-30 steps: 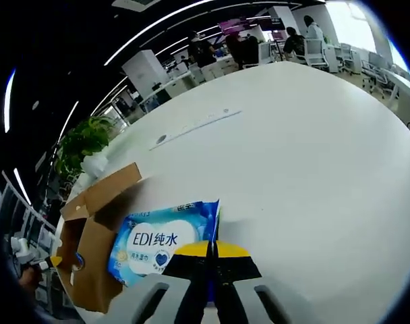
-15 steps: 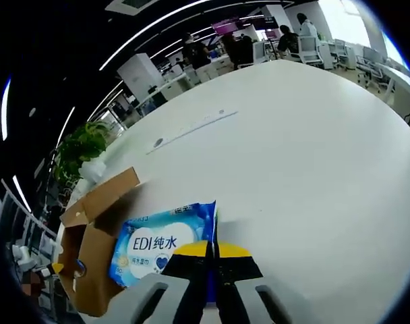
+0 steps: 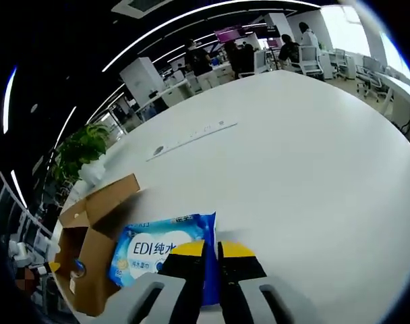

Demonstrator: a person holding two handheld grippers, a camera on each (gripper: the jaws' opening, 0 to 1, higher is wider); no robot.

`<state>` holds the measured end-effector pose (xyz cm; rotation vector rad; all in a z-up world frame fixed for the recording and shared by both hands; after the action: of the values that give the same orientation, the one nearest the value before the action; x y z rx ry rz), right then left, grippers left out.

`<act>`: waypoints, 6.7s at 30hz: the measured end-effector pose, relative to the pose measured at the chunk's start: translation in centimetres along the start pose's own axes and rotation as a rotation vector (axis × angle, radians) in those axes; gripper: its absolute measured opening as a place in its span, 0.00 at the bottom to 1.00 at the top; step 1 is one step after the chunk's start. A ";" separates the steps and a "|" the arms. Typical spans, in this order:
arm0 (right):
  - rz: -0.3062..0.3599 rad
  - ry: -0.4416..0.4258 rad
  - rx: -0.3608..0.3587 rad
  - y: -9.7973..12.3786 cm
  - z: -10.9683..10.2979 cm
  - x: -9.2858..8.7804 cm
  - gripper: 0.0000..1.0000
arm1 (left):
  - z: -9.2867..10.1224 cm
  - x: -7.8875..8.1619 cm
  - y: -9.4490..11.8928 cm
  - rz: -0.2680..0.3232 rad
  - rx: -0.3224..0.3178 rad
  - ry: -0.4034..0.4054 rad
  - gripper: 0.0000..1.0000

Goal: Operate the shoe box by opening the lid, removing the specified soft item, and placing it in the target area until the item is outside and the box remains undamaged.

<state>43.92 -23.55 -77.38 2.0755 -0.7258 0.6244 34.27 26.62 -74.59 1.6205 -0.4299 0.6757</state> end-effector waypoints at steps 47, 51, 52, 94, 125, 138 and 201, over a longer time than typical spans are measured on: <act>-0.104 0.619 0.307 0.9 -15.2 2.6 0.29 | 0.7 1.1 1.9 0.054 -0.043 -0.017 0.15; -0.118 0.657 0.338 0.4 -16.8 2.5 0.29 | 0.7 1.1 1.9 0.057 -0.040 -0.010 0.15; -0.119 0.661 0.344 0.3 -17.0 2.4 0.29 | 0.7 1.1 1.8 0.058 -0.038 -0.009 0.15; -0.334 1.040 0.480 -6.8 -21.6 -2.5 0.13 | 0.1 0.4 1.2 0.035 -0.008 -0.010 0.02; -0.470 1.195 0.438 -11.2 -21.7 -5.5 0.10 | -0.1 0.4 1.3 0.032 0.008 -0.024 0.01; -0.480 1.216 0.397 -12.5 -21.2 -5.5 0.00 | -0.3 0.7 0.8 0.034 0.006 -0.023 0.01; -0.245 1.267 0.540 -7.2 -30.3 -1.9 0.00 | 0.0 0.2 1.2 0.042 0.016 -0.038 0.01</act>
<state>42.34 5.63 -66.36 1.6463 0.4652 1.8419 33.68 26.45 -73.59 1.6451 -0.4892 0.6822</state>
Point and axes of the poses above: the point that each gripper's makers call its tool centre point, and the gripper's own axes: y roughly backward along the fingers, z roughly to its right, x roughly out of its top, the point moved 5 cm from there along y, roughly backward along the fingers, and after that the axes turned 14 degrees about x, right-handed, at the moved point
